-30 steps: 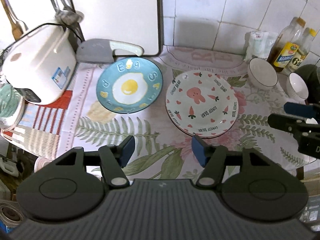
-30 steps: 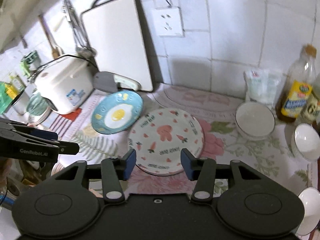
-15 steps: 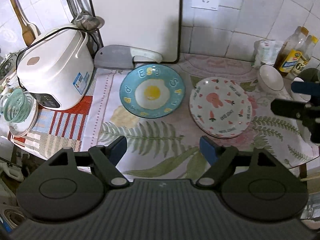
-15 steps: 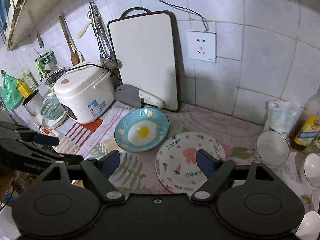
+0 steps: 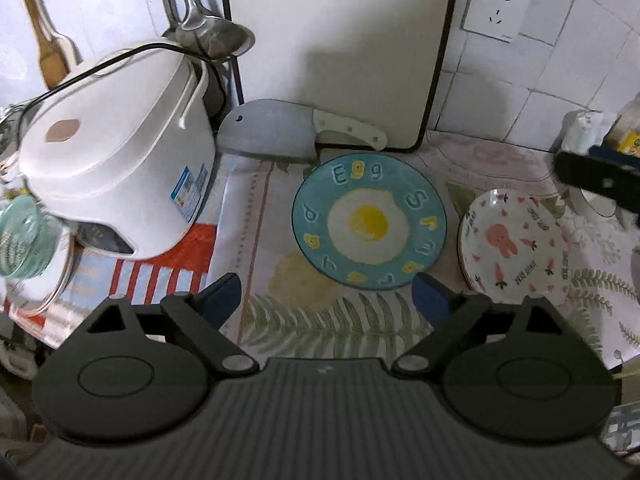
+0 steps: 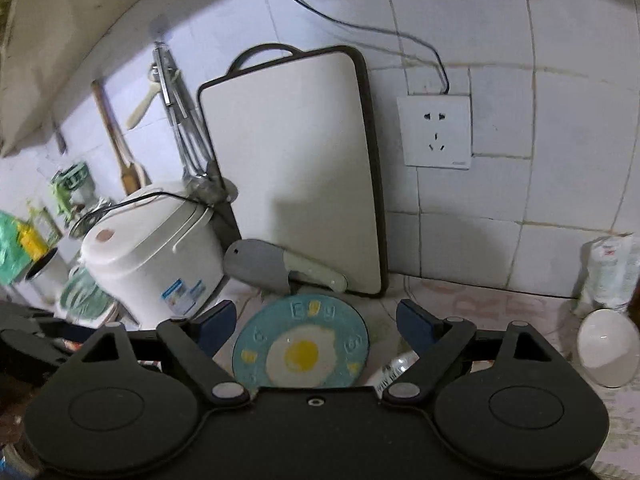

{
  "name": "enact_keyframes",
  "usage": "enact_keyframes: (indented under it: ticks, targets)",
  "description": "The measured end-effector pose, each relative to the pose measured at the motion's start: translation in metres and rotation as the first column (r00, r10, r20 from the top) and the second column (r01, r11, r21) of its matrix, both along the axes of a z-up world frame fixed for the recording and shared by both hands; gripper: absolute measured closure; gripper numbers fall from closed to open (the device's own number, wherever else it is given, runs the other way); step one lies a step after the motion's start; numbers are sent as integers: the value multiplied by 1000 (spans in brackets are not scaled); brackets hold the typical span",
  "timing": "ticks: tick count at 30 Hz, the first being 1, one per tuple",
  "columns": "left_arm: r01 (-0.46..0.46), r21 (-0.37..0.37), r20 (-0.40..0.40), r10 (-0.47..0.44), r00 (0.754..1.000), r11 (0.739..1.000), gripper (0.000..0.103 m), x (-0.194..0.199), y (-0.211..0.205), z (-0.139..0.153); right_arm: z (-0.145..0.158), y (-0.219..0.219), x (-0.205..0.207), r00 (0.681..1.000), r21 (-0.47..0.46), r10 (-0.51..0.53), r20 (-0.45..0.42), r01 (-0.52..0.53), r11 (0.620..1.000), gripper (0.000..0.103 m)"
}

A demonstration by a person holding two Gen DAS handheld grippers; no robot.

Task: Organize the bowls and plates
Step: 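Reach to the blue egg plate and close both grippers on its rim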

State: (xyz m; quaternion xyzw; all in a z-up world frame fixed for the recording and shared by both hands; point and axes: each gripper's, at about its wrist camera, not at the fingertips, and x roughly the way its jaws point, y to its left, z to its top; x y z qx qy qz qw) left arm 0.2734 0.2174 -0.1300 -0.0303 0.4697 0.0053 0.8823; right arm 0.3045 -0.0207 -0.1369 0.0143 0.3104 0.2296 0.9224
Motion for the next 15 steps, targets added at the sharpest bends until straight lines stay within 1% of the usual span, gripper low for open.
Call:
enact_keyframes:
  ticks: [2, 3, 6, 9, 10, 11, 12, 13, 15]
  targets:
    - [3, -25, -12, -3, 1000, 1000, 10, 12, 12, -9, -12, 6, 12, 998, 46, 56, 3, -56, 997, 13]
    - [3, -37, -15, -4, 1000, 999, 10, 20, 19, -15, -18, 11, 19, 999, 52, 53, -7, -53, 997, 13]
    - [17, -71, 6, -17, 1000, 997, 10, 36, 34, -30, -38, 28, 38, 995, 25, 97, -34, -96, 995, 13]
    - [8, -138, 18, -6, 1000, 990, 14, 54, 46, -52, -65, 38, 64, 993, -1, 75, -87, -75, 997, 13]
    - [7, -155, 14, -5, 1000, 988, 16, 60, 48, -61, -73, 39, 72, 992, -10, 62, -106, -63, 998, 13]
    - [8, -163, 8, -6, 1000, 987, 22, 65, 49, -69, -84, 40, 81, 991, -24, 53, -125, -57, 998, 13]
    - [15, -174, 3, -15, 1000, 985, 29, 71, 49, -79, -95, 41, 90, 989, -40, 47, -142, -54, 998, 14]
    - [34, -192, -1, -35, 999, 981, 39, 75, 47, -86, -105, 40, 97, 986, -50, 41, -160, -49, 998, 16]
    - [50, -216, -3, -52, 999, 975, 39, 83, 45, -99, -124, 38, 112, 978, -70, 26, -207, -41, 997, 18]
